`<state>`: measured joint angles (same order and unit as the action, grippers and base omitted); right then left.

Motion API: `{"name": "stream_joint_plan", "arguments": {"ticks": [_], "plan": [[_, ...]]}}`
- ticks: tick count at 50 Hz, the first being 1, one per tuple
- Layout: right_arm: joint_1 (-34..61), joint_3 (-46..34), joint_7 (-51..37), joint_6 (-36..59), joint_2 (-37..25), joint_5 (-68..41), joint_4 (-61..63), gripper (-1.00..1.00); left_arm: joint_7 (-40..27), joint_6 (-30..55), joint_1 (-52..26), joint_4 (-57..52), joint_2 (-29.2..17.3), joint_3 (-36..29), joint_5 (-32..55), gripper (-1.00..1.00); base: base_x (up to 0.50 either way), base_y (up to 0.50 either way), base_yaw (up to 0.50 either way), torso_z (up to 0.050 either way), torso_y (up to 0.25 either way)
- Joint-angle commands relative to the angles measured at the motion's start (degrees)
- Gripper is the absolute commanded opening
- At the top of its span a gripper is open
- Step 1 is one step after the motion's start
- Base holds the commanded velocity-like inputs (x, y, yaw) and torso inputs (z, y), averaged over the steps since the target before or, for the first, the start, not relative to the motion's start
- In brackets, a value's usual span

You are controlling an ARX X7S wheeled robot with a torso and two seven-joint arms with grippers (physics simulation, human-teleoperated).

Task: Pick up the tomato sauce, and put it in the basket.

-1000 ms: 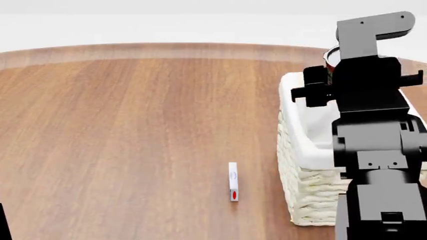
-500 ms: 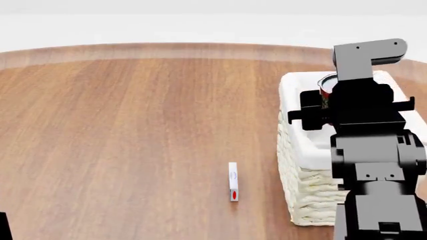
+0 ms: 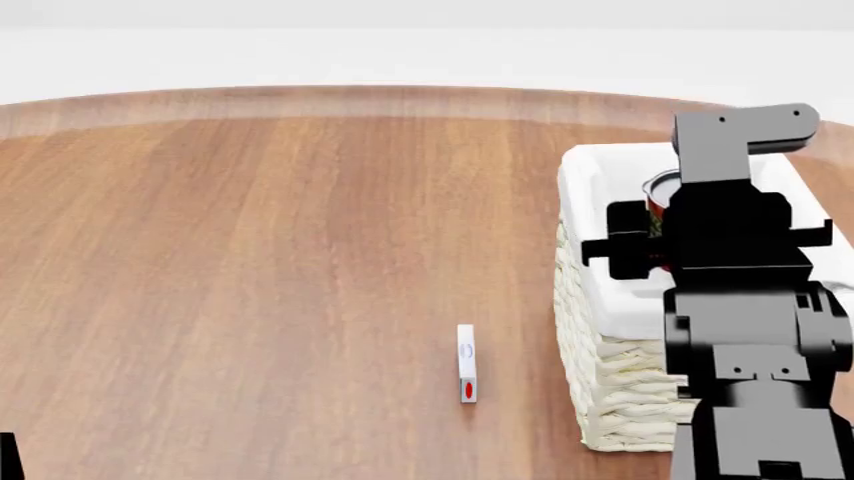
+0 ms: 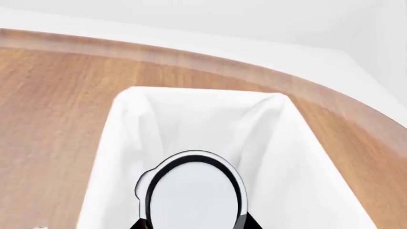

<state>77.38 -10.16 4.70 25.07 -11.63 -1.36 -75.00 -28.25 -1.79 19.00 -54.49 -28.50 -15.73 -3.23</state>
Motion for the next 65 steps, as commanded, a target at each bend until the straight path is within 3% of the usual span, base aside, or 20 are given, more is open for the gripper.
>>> {"name": "stream_joint_plan", "arguments": {"ticks": [1,30,31,65], "plan": [[0.0,-0.1,0.3,-0.3,-0.2,1.4,0.0,-1.0,-0.1,0.0,0.0,-0.1,-0.1,-0.2,-0.1,1.0,0.0,0.0,0.0,0.0,0.0],[-0.8,-0.6,-0.1,-0.9,0.0,1.6,0.0,-1.0,-0.4,-0.2,0.0,0.2,-0.4,-0.1,0.1,1.0,0.0,0.0,0.0,0.0,0.0],[-0.7,-0.7,-0.9,-0.9,-0.1,1.7,0.0,1.0,-0.5,-0.3,0.0,0.2,-0.5,-0.1,0.1,1.0,0.0,0.0,0.0,0.0,0.0],[-0.1,-1.9,-3.6,-3.7,-0.2,1.4,0.0,1.0,-0.8,-0.9,0.6,0.6,-0.8,-0.6,-0.2,1.0,0.0,0.0,0.0,0.0,0.0]]}}
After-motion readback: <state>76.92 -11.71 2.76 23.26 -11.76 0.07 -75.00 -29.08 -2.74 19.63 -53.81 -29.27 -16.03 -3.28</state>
